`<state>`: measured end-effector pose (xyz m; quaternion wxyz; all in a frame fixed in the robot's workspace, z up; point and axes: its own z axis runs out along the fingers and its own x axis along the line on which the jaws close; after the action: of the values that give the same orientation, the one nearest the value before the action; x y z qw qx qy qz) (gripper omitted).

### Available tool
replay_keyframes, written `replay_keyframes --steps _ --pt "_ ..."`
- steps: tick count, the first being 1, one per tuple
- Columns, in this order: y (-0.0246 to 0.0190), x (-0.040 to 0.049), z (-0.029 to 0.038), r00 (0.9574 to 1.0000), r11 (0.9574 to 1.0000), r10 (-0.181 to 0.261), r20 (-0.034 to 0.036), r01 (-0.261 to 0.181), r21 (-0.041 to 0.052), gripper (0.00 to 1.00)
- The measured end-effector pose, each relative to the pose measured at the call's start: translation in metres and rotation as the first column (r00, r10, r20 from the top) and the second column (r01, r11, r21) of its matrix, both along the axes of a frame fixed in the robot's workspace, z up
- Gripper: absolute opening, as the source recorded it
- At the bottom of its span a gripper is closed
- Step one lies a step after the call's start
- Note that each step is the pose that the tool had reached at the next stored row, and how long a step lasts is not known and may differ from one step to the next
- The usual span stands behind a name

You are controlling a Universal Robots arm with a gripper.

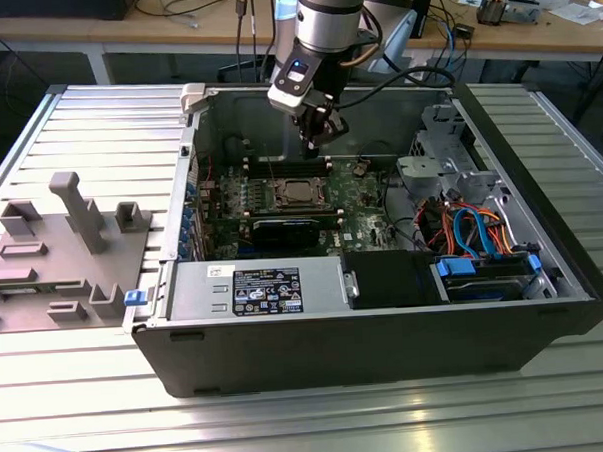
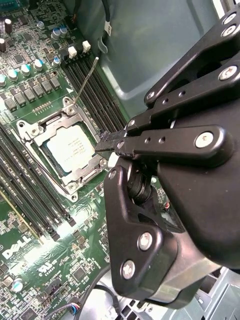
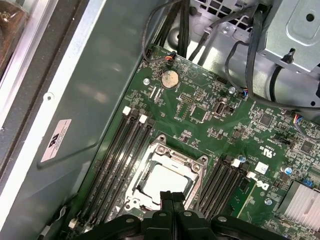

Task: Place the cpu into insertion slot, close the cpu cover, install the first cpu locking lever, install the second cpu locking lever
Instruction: 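Install the first cpu locking lever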

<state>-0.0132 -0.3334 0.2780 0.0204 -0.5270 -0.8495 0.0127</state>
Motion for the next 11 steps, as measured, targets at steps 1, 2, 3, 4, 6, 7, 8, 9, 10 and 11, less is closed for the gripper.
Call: replay_keyframes --steps 1,2,3,4,6,7,8,9,10,11 --pt "0.0000 0.0000 0.0000 1.0000 1.0000 0.002 0.0000 -0.002 0.0000 0.11" --pt "0.0000 0.0000 0.0000 1.0000 1.0000 0.003 0.0000 -0.003 0.0000 0.11" --pt "0.0000 0.0000 0.0000 1.0000 1.0000 0.005 0.0000 -0.005 0.0000 0.11" --pt "0.0000 0.0000 0.0000 1.0000 1.0000 0.006 0.0000 -0.006 0.0000 0.11" --pt "0.0000 0.0000 0.0000 1.0000 1.0000 0.009 0.0000 -0.009 0.0000 0.11" --pt "0.0000 0.0000 0.0000 0.9999 0.9999 0.011 0.0000 -0.011 -0.0001 0.11" --pt "0.0000 0.0000 0.0000 0.9999 0.9999 0.014 0.0000 -0.014 0.0000 0.11" --pt "0.0000 0.0000 0.0000 0.9999 0.9999 0.016 0.0000 -0.016 0.0000 0.11" --pt "0.0000 0.0000 0.0000 0.9998 0.9998 0.018 0.0000 -0.018 0.0000 0.11" --pt "0.0000 0.0000 0.0000 0.9998 0.9998 0.020 0.0000 -0.020 0.0000 0.11"
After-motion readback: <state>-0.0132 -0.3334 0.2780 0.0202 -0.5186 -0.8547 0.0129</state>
